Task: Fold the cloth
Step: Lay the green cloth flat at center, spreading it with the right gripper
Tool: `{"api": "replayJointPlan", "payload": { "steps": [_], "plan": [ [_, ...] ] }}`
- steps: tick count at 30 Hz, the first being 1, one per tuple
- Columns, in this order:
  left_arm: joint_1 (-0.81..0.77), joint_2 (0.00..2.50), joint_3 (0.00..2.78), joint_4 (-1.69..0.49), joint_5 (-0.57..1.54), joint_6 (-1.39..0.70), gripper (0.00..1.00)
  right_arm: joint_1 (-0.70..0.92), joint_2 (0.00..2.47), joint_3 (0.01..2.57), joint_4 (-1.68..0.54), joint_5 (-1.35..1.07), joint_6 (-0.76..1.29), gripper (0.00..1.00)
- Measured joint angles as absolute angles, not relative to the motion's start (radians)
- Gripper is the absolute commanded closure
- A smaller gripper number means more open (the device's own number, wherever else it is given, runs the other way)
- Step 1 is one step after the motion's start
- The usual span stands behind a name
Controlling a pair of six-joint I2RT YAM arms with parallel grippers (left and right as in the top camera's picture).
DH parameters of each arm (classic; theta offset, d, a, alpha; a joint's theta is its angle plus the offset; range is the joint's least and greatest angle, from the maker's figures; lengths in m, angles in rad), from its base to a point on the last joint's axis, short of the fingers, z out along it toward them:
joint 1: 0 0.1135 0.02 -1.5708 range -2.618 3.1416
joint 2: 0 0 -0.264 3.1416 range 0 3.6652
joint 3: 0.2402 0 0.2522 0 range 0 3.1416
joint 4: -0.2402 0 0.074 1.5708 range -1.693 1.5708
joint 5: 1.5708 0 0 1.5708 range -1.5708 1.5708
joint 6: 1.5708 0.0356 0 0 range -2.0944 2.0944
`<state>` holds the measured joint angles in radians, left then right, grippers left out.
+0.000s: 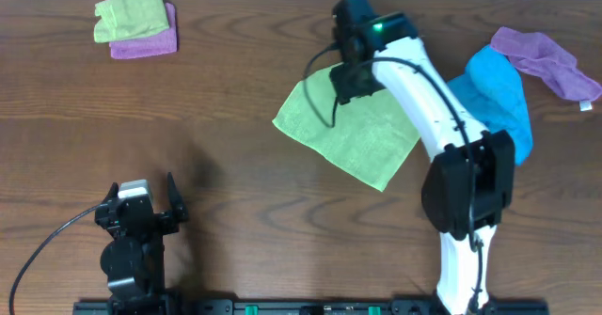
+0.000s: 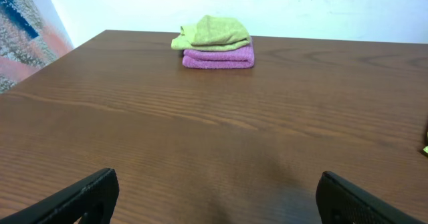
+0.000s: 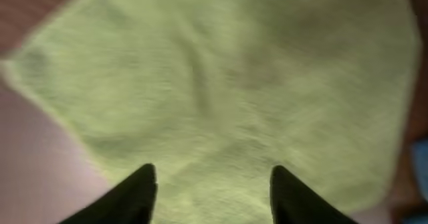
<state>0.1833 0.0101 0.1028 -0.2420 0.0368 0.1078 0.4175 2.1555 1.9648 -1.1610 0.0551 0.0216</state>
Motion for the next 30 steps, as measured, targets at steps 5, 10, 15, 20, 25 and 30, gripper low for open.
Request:
{"api": "replayJointPlan", "payload": {
  "steps": [5,10,15,20,25,30],
  "plan": [
    [0.183,0.010,0.103,-0.242,0.037,0.108,0.04,0.473,2.156,1.904,-1.079,-0.005,-0.001,0.51],
    [0.183,0.010,0.103,-0.242,0.037,0.108,0.04,0.503,2.156,1.822,-1.017,-0.060,-0.020,0.73],
    [0.183,0.010,0.103,-0.242,0.037,0.108,0.04,0.522,2.156,1.786,-0.944,-0.112,-0.037,0.98],
    [0.183,0.010,0.103,-0.242,0.037,0.108,0.05,0.544,2.156,1.784,-0.890,-0.131,-0.037,0.98],
    [0.183,0.010,0.103,-0.242,0.037,0.108,0.05,0.548,2.167,1.784,-0.847,-0.167,-0.037,0.98],
    [0.183,0.010,0.103,-0.242,0.037,0.108,0.05,0.548,2.209,1.784,-0.837,-0.185,-0.037,0.99]
  ]
}}
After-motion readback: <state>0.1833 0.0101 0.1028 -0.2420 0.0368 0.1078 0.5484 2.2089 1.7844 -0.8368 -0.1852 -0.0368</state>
